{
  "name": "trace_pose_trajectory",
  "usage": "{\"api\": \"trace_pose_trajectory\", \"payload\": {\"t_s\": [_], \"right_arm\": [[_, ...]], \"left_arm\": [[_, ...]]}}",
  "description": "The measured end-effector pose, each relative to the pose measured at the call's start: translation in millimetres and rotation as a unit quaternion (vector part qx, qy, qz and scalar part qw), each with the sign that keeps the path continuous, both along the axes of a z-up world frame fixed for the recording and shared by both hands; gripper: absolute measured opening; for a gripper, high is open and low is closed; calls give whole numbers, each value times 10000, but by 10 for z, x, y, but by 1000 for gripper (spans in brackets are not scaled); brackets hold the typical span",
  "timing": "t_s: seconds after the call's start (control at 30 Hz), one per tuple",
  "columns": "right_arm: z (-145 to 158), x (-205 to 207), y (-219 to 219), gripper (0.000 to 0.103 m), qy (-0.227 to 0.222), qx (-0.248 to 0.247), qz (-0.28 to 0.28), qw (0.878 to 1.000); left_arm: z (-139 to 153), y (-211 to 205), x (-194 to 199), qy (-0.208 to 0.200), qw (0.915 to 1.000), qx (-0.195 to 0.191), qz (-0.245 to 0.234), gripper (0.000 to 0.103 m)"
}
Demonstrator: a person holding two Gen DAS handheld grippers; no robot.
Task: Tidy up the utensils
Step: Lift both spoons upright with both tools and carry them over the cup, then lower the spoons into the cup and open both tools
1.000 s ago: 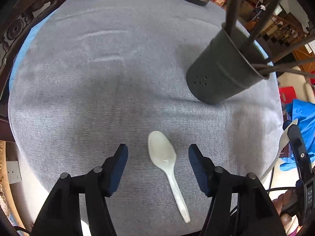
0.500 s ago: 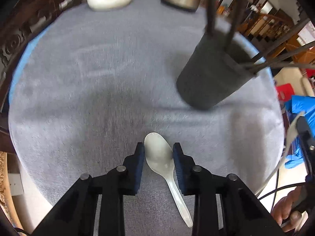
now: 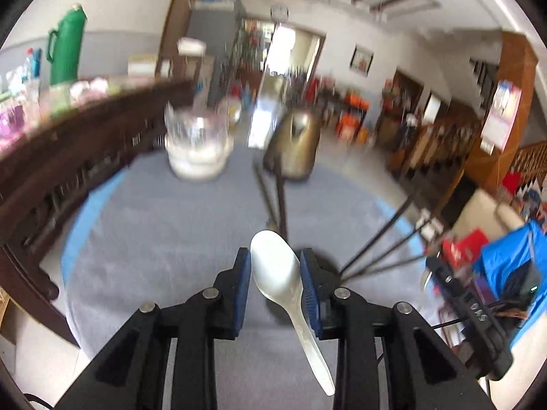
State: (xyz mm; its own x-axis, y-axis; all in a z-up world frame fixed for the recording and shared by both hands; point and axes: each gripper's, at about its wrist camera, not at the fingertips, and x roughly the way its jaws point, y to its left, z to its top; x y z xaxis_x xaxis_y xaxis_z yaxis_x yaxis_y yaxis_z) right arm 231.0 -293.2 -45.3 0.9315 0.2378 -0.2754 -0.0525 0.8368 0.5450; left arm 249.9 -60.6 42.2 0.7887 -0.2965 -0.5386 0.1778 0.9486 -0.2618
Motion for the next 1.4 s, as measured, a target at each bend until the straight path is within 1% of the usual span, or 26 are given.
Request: {"api": "trace_pose_trajectory", "payload": {"t_s": [0.13, 0.2, 0.27, 0.4, 0.47, 0.6, 0.77, 0.83, 1.13, 1.27, 1.4], "right_arm": [[33, 148, -307, 32, -51, 404, -493, 9980], [43, 241, -434, 32, -82, 581, -672, 9960], [54, 339, -526, 31, -106, 698, -834, 9940], [94, 567, -598, 32, -186, 862, -1000, 9911], [125, 674, -596, 32, -271, 917, -1034, 9900], [149, 950, -541, 32, -344, 1032, -955, 9895], [112, 1246, -399, 32, -384, 1031, -737, 9912], [97, 1327, -335, 32, -394, 1021, -639, 9919], [73, 1502, 17, 32, -470, 867, -56, 9951], [43, 1534, 163, 32, -425, 805, 132, 9958], [60, 1505, 305, 32, -445, 645, 270, 9966]], "left_arm": [[257, -71, -17, -683, 9972, 19, 299, 31], [306, -138, -10, -952, 9947, 23, 387, 31], [377, -205, 19, -1151, 9920, 87, 511, 31], [336, -362, 183, -1368, 9868, 260, 826, 31], [290, -432, 277, -1369, 9857, 296, 934, 31], [145, -534, 429, -1211, 9865, 342, 1044, 31], [-31, -643, 509, -1315, 9827, 728, 1083, 31], [-88, -649, 535, -1304, 9820, 800, 1105, 31], [-210, -593, 662, -1134, 9833, 824, 1161, 31], [-192, -593, 635, -1135, 9828, 858, 1175, 31], [-135, -527, 595, -1108, 9848, 709, 1131, 31]]}}
